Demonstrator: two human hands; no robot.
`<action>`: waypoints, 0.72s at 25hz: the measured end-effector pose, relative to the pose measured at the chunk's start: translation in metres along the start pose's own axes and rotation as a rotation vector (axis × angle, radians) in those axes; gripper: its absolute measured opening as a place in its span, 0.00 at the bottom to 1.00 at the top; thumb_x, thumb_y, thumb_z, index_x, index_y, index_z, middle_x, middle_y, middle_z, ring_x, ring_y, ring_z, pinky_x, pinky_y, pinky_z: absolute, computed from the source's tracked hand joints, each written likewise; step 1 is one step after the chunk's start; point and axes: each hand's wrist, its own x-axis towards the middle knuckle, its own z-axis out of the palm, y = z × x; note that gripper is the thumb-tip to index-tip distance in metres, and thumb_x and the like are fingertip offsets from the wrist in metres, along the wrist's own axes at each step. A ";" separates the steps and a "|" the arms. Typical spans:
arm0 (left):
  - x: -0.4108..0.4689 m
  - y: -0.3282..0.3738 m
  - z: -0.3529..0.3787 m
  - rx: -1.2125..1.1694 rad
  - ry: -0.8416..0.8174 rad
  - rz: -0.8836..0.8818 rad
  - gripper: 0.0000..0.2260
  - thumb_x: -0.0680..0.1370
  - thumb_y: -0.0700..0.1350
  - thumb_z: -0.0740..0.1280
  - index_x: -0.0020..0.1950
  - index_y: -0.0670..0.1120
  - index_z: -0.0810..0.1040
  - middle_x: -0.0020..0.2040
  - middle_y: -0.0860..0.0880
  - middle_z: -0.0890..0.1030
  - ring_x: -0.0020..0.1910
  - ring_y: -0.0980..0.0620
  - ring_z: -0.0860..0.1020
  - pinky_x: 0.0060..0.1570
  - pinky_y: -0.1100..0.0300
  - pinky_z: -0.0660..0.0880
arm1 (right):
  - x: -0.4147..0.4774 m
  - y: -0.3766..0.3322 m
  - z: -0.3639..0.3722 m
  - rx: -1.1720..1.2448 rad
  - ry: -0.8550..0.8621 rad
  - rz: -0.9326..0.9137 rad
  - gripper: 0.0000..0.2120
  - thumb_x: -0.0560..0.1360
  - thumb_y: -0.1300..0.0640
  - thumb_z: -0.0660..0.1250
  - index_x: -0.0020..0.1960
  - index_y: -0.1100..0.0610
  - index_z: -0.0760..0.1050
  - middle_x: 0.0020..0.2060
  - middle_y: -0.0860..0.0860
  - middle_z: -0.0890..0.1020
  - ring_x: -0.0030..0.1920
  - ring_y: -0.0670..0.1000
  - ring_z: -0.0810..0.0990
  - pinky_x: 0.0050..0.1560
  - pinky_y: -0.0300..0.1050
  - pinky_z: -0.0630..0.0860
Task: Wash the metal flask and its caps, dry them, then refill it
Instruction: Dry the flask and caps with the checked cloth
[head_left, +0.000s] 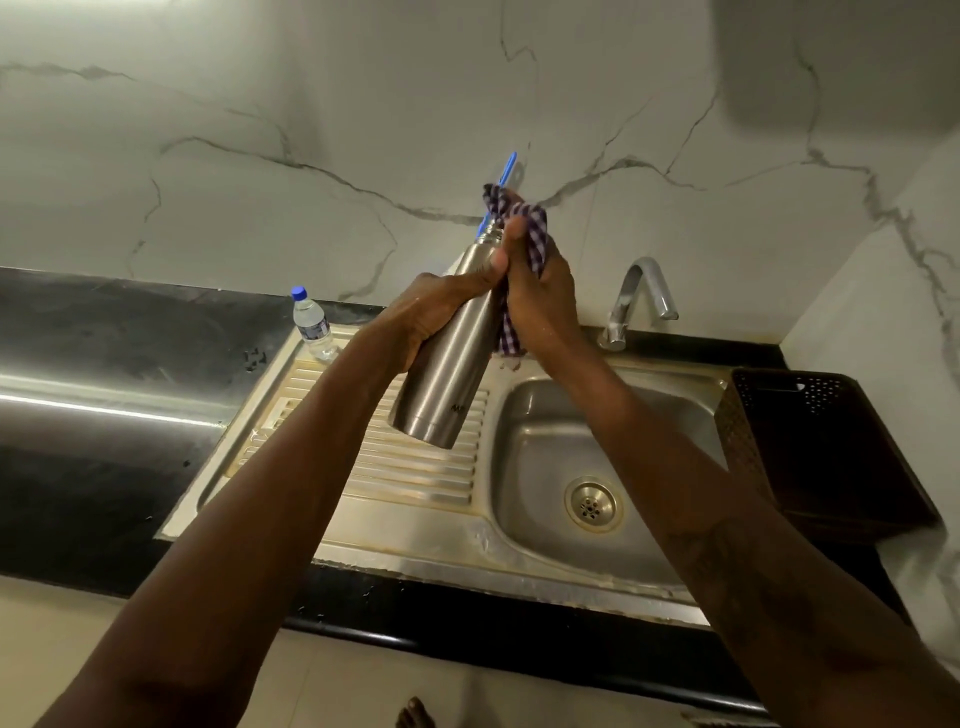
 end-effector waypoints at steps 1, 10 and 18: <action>0.000 0.002 0.000 0.077 0.038 -0.015 0.37 0.64 0.71 0.74 0.56 0.40 0.81 0.45 0.43 0.88 0.37 0.49 0.87 0.37 0.58 0.83 | -0.001 0.008 -0.002 -0.060 -0.032 -0.067 0.25 0.80 0.34 0.55 0.65 0.50 0.76 0.56 0.47 0.82 0.56 0.44 0.82 0.60 0.45 0.80; 0.019 -0.027 0.020 0.881 0.268 0.311 0.25 0.62 0.64 0.82 0.43 0.47 0.79 0.35 0.53 0.77 0.35 0.57 0.75 0.34 0.65 0.69 | 0.042 -0.007 -0.024 -0.997 -0.361 0.082 0.23 0.85 0.43 0.50 0.57 0.59 0.75 0.50 0.56 0.76 0.50 0.57 0.75 0.52 0.50 0.69; 0.015 -0.044 0.016 0.918 0.173 0.529 0.28 0.61 0.65 0.78 0.58 0.53 0.84 0.43 0.55 0.84 0.44 0.58 0.80 0.50 0.70 0.76 | 0.061 0.033 -0.051 -0.846 -0.603 0.354 0.11 0.82 0.62 0.62 0.58 0.67 0.79 0.48 0.59 0.81 0.48 0.60 0.79 0.48 0.44 0.75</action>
